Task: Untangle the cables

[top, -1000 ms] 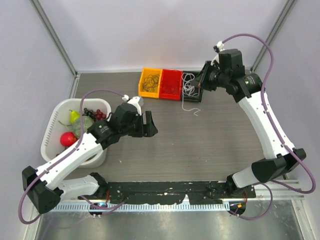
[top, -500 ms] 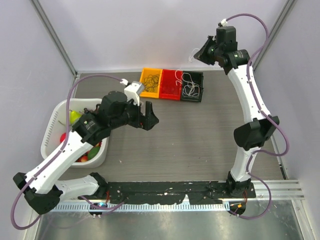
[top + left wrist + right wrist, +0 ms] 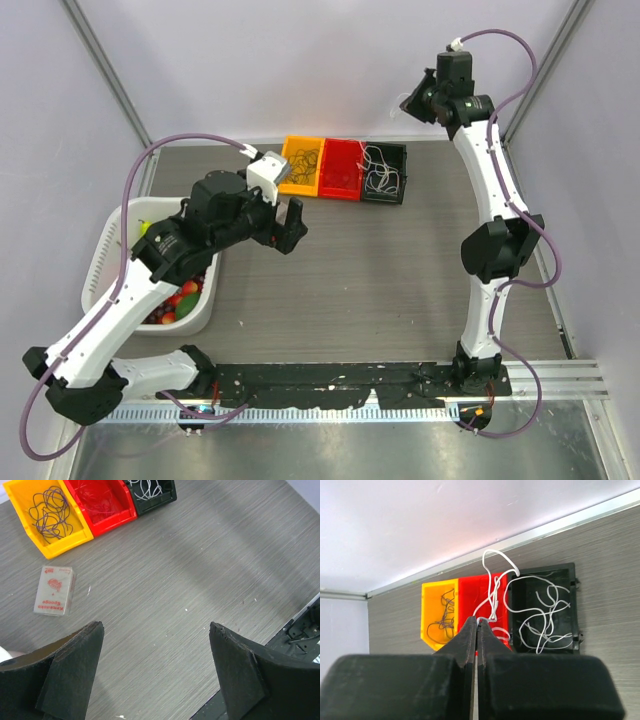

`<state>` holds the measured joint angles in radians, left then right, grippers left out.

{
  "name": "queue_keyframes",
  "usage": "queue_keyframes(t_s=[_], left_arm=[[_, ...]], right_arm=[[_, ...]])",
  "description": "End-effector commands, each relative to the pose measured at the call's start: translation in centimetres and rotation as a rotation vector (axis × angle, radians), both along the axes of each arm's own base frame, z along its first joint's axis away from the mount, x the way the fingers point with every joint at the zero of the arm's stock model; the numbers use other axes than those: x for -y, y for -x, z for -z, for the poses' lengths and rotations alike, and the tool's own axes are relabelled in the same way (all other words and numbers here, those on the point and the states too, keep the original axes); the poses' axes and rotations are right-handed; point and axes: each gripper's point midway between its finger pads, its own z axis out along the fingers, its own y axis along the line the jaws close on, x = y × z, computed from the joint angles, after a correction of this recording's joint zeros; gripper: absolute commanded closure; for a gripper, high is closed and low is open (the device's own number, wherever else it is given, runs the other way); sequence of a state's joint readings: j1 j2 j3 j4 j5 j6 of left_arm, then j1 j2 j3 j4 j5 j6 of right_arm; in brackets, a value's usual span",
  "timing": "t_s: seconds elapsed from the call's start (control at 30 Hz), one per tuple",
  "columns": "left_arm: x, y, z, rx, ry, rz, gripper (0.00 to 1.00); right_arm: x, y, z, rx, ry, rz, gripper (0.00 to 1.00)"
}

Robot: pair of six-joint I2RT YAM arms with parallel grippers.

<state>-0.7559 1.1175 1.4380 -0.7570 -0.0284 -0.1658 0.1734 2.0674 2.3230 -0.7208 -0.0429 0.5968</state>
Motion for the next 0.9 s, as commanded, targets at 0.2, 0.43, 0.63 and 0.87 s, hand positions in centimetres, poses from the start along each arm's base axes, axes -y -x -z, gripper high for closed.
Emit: queue_keyframes(t_s=[0.2,0.43,0.63,0.87], left_arm=[[0.0,-0.5,0.2,-0.003,-0.021,-0.007,0.1],[0.2,-0.6,0.1,-0.02,-0.024,-0.008,0.09],[0.6,-0.5,0.2,-0.043,-0.029,0.005,0.09],[0.8,-0.3,-0.4,-0.057,-0.009,0.006,0.09]], right_arm=[[1.9,-2.0,-0.4,0.072,0.083,0.022,0.99],[0.8,-2.2,7.5,-0.066,0.056,-0.028,0.99],[-1.4,-1.5,14.1,-0.23,0.007,-0.089,0.99],[-2.9,-0.8,19.8,-0.356,0.046,-0.141,0.99]])
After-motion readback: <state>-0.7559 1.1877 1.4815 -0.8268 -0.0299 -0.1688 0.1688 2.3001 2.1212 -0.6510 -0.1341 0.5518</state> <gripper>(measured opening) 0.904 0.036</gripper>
